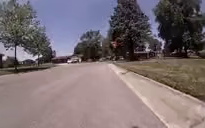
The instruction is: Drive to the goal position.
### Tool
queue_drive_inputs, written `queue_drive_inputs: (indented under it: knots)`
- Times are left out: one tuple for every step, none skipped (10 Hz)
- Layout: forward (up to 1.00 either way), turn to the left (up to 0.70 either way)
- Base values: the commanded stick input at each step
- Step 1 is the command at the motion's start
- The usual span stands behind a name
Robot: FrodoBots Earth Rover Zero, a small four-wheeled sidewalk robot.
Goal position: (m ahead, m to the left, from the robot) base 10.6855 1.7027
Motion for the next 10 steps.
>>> queue_drive_inputs:
  knots:
    - [0.7,0.0]
    - [0.7,0.0]
    - [0.7,0.0]
    - [0.7,0.0]
    - [0.7,0.0]
    - [0.7,0.0]
    - [0.7,0.0]
    - [0.7,0.0]
    - [0.7,0.0]
    - [0.7,0.0]
